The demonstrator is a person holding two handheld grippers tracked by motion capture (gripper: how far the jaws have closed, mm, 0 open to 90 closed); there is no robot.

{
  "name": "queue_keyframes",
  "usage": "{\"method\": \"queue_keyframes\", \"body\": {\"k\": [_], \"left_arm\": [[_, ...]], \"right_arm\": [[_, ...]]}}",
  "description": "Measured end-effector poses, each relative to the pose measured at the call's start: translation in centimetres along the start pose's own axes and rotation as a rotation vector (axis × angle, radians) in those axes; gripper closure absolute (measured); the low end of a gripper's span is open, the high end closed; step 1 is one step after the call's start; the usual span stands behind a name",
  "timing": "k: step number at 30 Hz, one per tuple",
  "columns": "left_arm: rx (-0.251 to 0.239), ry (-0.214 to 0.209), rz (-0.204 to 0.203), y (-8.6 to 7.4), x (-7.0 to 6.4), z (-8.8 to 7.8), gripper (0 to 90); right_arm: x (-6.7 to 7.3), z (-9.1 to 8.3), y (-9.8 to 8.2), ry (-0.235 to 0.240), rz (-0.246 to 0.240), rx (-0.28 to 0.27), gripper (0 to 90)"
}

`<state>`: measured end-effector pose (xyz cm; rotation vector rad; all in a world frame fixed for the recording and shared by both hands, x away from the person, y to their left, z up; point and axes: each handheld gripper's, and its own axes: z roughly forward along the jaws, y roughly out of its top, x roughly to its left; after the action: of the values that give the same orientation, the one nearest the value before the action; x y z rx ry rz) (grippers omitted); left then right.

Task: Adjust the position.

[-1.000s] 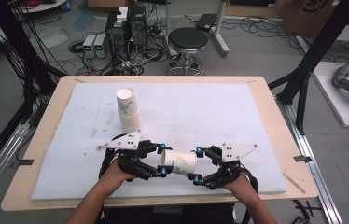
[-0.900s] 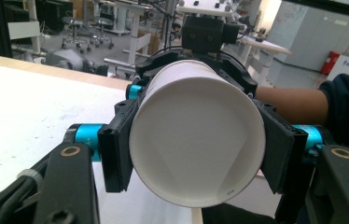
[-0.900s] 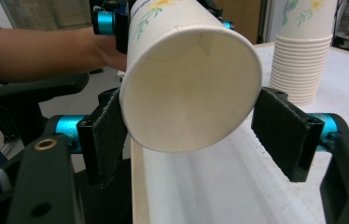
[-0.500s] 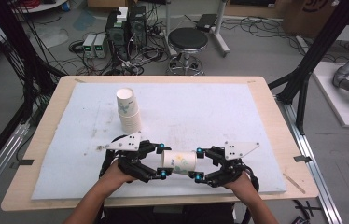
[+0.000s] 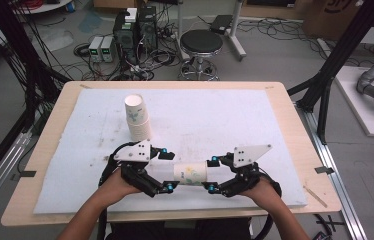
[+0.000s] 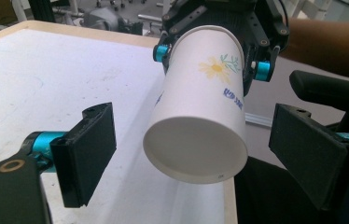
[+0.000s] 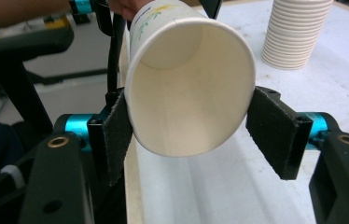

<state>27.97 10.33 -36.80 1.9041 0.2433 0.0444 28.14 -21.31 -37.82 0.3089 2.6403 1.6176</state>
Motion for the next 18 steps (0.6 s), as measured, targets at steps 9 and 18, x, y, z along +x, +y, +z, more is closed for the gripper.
{"method": "queue_keyframes", "body": {"k": [9, 18], "left_arm": [[0.099, 0.019, 0.033, 0.1, -0.1, 0.6, 15.2], [0.154, 0.026, 0.059, 0.5, 0.0, 0.7, 15.5]], "right_arm": [[-0.3, 0.6, 2.1, -0.019, -0.050, 0.134, 32.9], [-0.4, 1.6, 3.1, -0.005, -0.076, 0.213, 33.0]]}}
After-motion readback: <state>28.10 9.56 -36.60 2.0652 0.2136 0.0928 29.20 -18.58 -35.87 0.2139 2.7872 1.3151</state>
